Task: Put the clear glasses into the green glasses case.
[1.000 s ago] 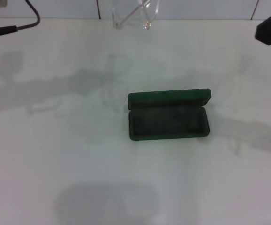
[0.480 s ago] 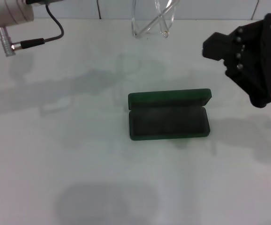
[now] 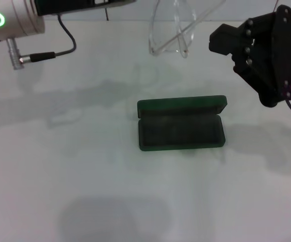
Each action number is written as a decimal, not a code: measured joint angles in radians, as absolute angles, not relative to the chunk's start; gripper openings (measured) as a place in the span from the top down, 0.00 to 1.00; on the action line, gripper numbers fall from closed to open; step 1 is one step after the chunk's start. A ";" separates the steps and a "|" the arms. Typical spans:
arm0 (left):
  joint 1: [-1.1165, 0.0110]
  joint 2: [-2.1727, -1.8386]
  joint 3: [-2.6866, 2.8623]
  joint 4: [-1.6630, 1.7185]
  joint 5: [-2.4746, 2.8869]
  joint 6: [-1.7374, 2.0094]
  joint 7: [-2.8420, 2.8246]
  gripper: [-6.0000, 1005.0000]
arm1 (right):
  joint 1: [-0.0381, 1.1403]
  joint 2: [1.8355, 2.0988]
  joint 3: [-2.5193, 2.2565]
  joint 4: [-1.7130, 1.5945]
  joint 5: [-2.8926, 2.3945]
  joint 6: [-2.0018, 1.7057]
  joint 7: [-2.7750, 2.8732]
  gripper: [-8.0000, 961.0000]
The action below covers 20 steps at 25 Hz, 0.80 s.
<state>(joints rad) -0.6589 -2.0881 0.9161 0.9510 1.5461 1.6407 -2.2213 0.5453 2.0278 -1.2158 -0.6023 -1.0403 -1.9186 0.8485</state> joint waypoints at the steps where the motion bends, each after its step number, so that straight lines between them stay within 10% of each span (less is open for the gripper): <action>1: -0.659 -2.088 0.924 0.951 1.540 1.641 -2.221 0.92 | 0.545 2.028 -1.219 -0.599 -1.036 -1.914 0.844 0.98; 20: -0.655 -2.089 0.958 0.950 1.517 1.643 -2.220 0.92 | 0.582 2.028 -1.276 -0.543 -0.962 -1.866 0.793 0.99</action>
